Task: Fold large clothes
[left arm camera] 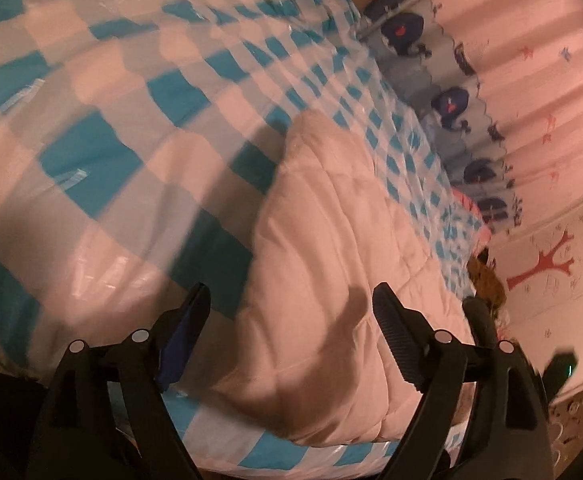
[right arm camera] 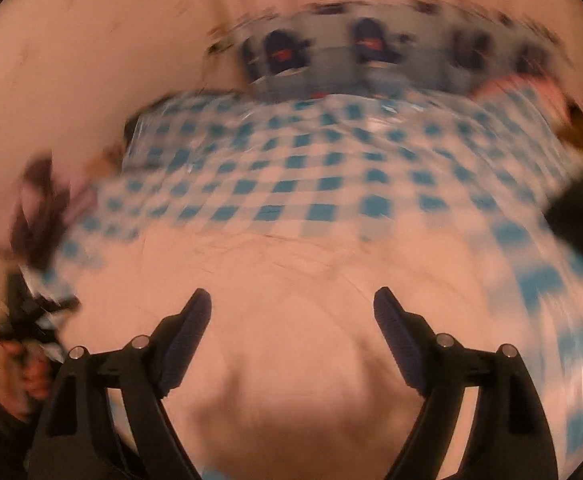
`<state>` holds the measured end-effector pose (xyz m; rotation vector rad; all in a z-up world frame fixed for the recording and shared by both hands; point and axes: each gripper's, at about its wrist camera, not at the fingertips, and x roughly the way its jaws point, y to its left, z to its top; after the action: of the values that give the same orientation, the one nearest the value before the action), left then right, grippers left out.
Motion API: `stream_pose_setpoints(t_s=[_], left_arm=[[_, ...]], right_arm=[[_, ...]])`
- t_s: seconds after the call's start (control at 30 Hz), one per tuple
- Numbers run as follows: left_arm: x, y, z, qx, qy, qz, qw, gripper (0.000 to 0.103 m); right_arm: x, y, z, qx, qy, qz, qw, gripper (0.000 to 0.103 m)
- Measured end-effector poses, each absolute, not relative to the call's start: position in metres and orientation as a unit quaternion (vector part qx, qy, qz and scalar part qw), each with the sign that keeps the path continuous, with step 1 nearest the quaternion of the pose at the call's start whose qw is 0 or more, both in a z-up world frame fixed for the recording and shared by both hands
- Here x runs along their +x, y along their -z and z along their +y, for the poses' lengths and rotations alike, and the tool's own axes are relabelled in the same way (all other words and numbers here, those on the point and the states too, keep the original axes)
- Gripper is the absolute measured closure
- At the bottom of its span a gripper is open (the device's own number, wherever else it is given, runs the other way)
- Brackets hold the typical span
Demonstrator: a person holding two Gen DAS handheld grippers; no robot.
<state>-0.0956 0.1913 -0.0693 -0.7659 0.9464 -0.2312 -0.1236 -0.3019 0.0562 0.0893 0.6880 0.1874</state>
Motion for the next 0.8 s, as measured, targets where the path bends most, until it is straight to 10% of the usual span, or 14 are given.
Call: stream_pose_setpoints(t_s=[0.17,0.43,0.63,0.8], left_arm=[[-0.090,0.081,0.175,-0.376,0.121,0.454,0.799,0.023],[-0.091,0.086,0.161,-0.368,0.125,0.452,0.803,0.022],[-0.083,0.077,0.144,-0.350,0.121,0.439,0.819,0.022],[-0.077,0.078,0.140,-0.352,0.119,0.448,0.813,0.022]], right_arm=[[-0.058,0.060,-0.268,-0.037,-0.079,0.447,0.890,0.015],[-0.057,-0.008,-0.234,-0.027,-0.114,0.377,0.919,0.011],[0.043,0.077,-0.195,-0.044,-0.115,0.510,0.851,0.006],[0.015,0.041,-0.218,0.006,-0.127,0.488,0.863,0.006]])
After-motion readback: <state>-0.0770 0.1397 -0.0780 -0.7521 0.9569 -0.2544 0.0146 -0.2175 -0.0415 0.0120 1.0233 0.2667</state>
